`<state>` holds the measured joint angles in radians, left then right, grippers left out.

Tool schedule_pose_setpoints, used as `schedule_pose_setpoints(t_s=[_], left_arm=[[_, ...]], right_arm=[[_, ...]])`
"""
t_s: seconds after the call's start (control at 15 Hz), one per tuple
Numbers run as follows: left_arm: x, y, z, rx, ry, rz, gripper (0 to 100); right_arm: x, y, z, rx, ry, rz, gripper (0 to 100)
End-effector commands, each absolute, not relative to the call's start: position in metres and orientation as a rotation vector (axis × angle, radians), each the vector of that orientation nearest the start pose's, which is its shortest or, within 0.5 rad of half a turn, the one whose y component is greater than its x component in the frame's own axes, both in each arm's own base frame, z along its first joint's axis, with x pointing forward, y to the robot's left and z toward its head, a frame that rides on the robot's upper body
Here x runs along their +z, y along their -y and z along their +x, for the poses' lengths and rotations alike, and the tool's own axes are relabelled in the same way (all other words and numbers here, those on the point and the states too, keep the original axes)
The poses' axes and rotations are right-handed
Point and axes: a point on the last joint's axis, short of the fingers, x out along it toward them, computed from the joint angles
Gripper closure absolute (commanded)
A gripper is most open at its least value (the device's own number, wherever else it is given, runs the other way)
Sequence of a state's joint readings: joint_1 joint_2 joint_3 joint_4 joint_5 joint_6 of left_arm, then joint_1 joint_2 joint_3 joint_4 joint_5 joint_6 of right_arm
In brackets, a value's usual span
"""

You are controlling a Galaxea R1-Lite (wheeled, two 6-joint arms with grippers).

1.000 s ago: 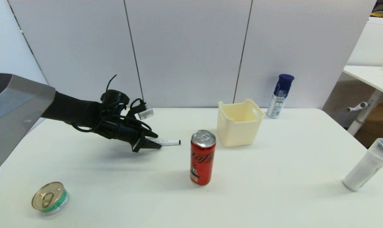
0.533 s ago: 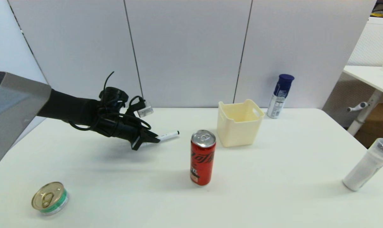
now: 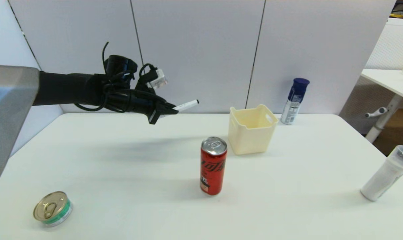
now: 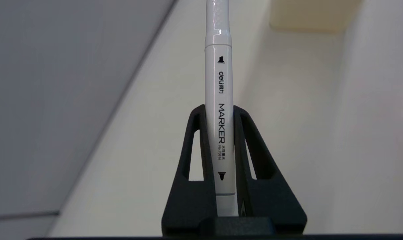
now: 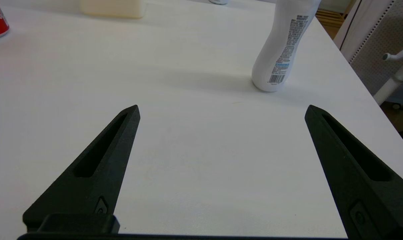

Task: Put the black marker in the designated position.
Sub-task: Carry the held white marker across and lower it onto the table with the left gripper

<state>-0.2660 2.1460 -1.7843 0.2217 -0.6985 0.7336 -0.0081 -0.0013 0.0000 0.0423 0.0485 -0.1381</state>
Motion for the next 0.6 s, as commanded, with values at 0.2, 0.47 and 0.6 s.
schedule_pose_setpoints(t_s=[0.2, 0.47, 0.6], left_arm=[[0.180, 0.177, 0.442, -1.159, -0.209, 0.524, 100], [0.157, 0.184, 0.455, -1.162, -0.182, 0.527, 100], [0.148, 0.190, 0.458, -1.171, -0.187, 0.524, 100]], right_arm=[[0.071, -0.001, -0.023, 0.041, -0.040, -0.138, 0], [0.071, -0.001, -0.023, 0.044, -0.040, -0.138, 0], [0.071, -0.001, -0.023, 0.044, -0.040, -0.138, 0]])
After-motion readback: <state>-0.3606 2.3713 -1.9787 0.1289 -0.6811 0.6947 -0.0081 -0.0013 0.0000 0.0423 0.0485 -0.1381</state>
